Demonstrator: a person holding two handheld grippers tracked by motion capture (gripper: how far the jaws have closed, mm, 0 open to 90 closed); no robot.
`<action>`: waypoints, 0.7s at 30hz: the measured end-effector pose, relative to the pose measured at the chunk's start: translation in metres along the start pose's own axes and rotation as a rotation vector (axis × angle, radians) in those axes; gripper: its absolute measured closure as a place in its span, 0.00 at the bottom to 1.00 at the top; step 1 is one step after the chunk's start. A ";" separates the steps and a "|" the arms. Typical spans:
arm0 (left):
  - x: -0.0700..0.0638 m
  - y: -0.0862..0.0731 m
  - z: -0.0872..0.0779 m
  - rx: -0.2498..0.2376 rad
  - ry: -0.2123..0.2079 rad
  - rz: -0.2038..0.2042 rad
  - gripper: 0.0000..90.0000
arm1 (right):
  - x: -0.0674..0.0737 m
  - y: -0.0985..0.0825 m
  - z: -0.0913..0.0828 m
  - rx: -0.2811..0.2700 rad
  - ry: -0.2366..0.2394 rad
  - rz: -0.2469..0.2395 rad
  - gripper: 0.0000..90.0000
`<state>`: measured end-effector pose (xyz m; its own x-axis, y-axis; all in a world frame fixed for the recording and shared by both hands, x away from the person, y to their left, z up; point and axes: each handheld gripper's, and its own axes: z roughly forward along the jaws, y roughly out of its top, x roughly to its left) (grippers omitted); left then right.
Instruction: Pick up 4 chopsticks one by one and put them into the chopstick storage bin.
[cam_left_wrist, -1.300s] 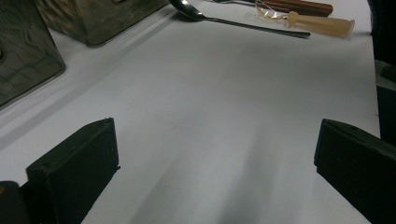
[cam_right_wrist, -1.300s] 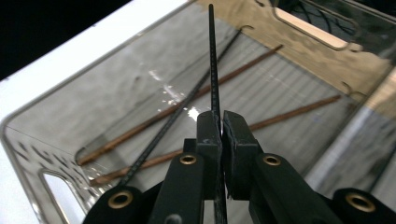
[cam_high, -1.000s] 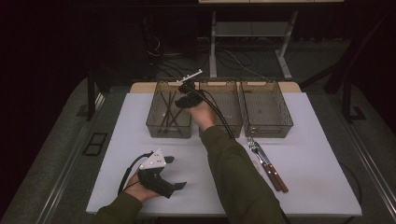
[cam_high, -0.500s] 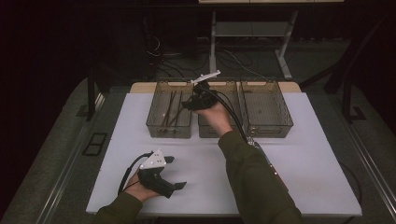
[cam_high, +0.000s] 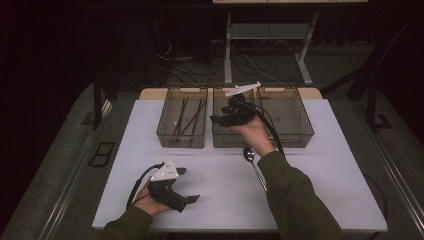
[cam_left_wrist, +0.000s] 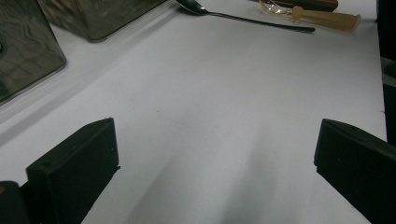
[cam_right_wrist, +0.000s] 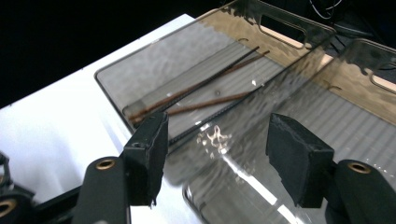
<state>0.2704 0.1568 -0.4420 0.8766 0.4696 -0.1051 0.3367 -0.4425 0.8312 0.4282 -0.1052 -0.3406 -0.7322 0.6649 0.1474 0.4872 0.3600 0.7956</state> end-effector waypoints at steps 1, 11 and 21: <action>0.000 0.000 0.000 0.001 0.001 0.000 0.00 | -0.001 -0.003 -0.003 -0.002 0.000 0.000 0.43; 0.001 0.000 -0.001 0.012 0.002 0.000 0.00 | -0.007 -0.031 -0.034 -0.008 0.003 -0.012 0.42; 0.001 -0.001 0.000 0.013 0.003 -0.001 0.00 | -0.015 -0.065 -0.068 -0.020 -0.004 0.006 0.42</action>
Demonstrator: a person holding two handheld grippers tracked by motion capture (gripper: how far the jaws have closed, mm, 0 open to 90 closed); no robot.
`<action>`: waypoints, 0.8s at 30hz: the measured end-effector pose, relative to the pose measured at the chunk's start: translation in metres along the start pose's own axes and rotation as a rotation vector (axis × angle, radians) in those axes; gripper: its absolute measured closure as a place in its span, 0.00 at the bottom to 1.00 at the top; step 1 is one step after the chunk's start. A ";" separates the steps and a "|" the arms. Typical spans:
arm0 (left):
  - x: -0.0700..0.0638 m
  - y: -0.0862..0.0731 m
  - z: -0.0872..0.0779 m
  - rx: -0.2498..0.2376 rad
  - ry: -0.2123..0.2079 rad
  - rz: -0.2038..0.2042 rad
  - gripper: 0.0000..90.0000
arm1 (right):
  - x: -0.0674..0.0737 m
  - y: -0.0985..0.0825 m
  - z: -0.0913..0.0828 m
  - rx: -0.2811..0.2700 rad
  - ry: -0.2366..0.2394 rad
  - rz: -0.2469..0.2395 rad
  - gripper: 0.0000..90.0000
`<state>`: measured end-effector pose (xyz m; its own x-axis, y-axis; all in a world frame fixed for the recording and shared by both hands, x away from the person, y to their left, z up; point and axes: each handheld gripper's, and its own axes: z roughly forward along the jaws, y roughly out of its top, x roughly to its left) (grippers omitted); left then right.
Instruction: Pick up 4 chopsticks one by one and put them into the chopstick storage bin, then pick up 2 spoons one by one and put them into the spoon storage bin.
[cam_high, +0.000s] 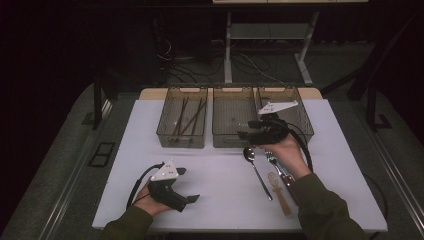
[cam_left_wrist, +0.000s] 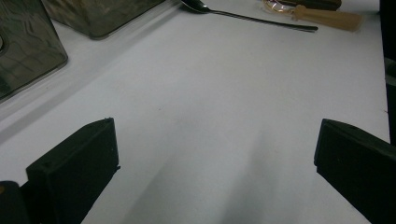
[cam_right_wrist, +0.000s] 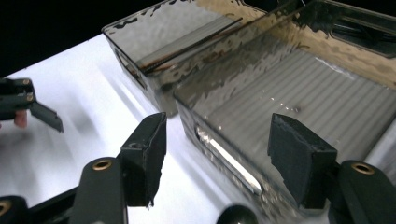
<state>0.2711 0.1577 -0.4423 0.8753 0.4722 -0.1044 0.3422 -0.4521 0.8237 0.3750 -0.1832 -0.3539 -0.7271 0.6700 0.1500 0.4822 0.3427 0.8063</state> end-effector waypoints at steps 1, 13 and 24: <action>0.000 0.000 0.000 0.000 0.000 -0.001 0.00 | 0.000 -0.003 -0.003 0.001 0.001 0.003 0.42; 0.000 0.000 0.000 0.006 0.006 -0.001 0.00 | -0.007 -0.039 -0.027 0.020 -0.016 0.020 0.42; -0.001 0.000 0.000 0.004 0.006 0.001 0.00 | -0.008 -0.068 -0.041 0.069 -0.029 0.020 0.42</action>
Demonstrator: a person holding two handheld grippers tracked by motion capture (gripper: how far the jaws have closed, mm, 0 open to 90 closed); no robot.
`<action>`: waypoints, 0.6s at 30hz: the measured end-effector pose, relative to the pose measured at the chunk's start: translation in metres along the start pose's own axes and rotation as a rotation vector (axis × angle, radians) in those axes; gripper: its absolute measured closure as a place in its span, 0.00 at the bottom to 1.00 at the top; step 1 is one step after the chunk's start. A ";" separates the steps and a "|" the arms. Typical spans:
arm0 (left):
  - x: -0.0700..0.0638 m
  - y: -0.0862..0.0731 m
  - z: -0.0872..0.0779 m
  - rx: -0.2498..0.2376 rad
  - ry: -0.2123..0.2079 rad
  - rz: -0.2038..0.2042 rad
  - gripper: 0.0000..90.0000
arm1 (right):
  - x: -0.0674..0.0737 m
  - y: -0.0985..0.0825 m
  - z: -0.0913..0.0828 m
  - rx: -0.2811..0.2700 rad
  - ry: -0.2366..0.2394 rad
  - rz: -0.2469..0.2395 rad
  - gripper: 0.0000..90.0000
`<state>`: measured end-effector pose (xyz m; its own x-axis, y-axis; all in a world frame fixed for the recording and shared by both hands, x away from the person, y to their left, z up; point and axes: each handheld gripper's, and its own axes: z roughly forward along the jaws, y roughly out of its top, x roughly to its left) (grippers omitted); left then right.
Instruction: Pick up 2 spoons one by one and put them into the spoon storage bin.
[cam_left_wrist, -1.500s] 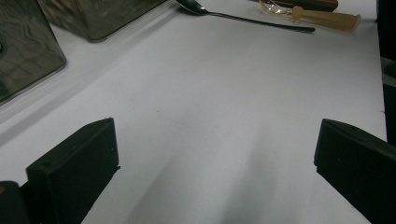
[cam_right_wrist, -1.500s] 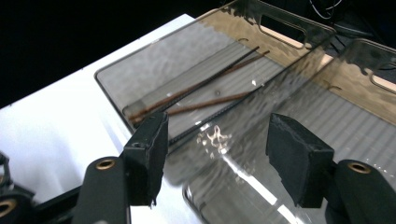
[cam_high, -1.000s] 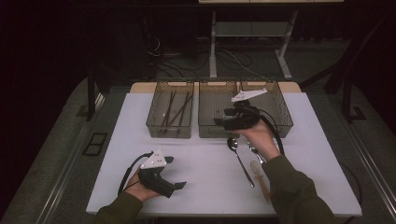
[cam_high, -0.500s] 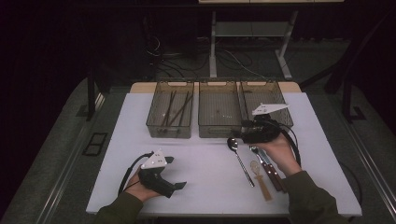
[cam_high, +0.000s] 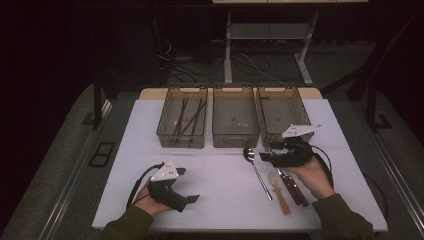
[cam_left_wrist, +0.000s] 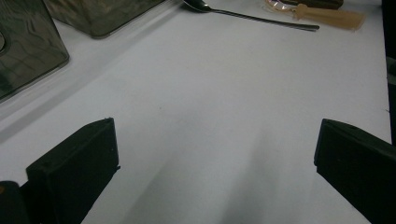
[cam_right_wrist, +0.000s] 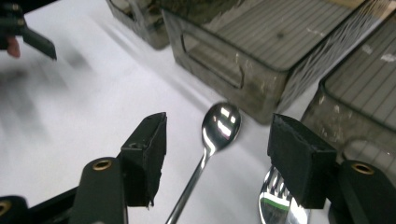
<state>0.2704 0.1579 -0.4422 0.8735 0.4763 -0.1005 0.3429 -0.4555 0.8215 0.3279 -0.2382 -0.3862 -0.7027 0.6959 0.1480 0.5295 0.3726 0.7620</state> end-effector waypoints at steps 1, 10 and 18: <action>0.000 0.000 0.000 -0.001 0.000 -0.001 0.00 | 0.000 -0.002 -0.001 0.006 0.001 -0.004 0.42; -0.001 0.000 0.000 0.003 0.001 0.004 0.00 | 0.004 -0.023 -0.007 0.041 0.007 -0.008 0.46; -0.001 0.000 0.000 0.004 0.002 0.008 0.00 | 0.012 -0.047 -0.014 0.096 0.014 -0.006 0.50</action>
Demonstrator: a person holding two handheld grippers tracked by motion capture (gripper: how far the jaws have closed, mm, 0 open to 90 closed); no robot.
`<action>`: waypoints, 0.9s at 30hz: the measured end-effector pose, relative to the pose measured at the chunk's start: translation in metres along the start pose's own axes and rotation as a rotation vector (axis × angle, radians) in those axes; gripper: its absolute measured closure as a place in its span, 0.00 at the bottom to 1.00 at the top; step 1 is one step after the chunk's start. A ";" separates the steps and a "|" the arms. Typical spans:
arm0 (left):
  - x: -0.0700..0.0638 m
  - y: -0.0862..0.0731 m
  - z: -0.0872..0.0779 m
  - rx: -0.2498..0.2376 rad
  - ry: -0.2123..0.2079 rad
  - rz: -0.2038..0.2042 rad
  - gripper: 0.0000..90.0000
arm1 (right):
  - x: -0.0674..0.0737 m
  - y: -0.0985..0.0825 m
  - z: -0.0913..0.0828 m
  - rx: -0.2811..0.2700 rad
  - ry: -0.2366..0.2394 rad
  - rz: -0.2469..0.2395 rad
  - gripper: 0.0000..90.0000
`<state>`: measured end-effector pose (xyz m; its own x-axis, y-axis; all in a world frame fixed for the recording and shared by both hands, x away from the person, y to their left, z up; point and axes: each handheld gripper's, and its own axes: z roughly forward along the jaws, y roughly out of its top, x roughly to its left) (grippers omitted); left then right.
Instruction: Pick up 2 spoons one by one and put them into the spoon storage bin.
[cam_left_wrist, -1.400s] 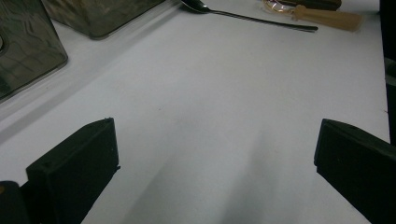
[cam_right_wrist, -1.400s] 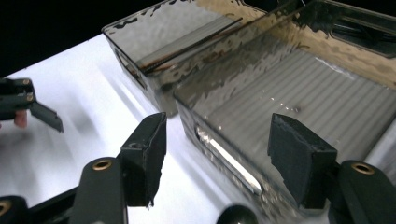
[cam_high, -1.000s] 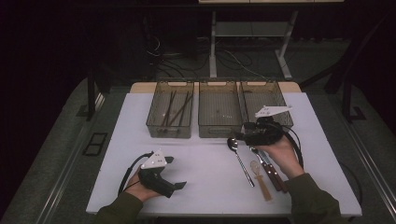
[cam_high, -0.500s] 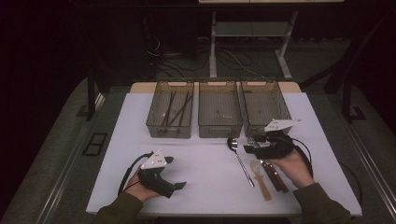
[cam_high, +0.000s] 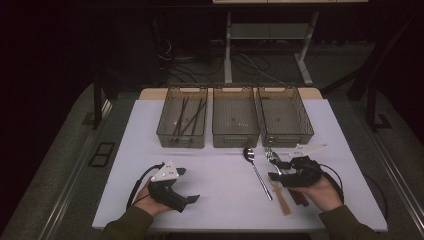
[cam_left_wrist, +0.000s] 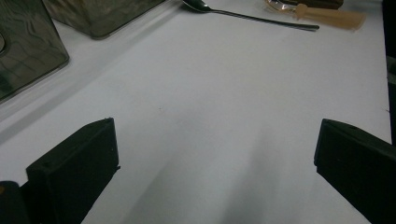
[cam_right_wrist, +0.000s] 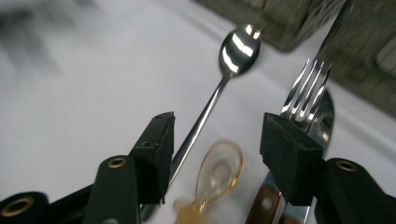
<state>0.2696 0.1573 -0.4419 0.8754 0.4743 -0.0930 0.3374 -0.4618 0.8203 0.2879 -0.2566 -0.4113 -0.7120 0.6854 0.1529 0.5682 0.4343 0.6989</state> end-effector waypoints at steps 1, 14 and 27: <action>0.000 0.000 0.000 -0.001 0.000 0.000 0.00 | 0.001 -0.003 -0.001 0.006 -0.002 0.002 0.51; 0.000 0.000 0.000 0.000 0.004 0.000 0.00 | 0.019 -0.034 -0.008 0.096 -0.007 -0.010 0.59; -0.001 0.000 0.000 -0.001 0.002 0.000 0.00 | 0.025 -0.037 0.001 0.186 -0.036 -0.027 0.68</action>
<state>0.2691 0.1566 -0.4420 0.8746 0.4759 -0.0923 0.3375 -0.4610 0.8207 0.2490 -0.2548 -0.4339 -0.7145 0.6912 0.1081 0.6181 0.5513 0.5604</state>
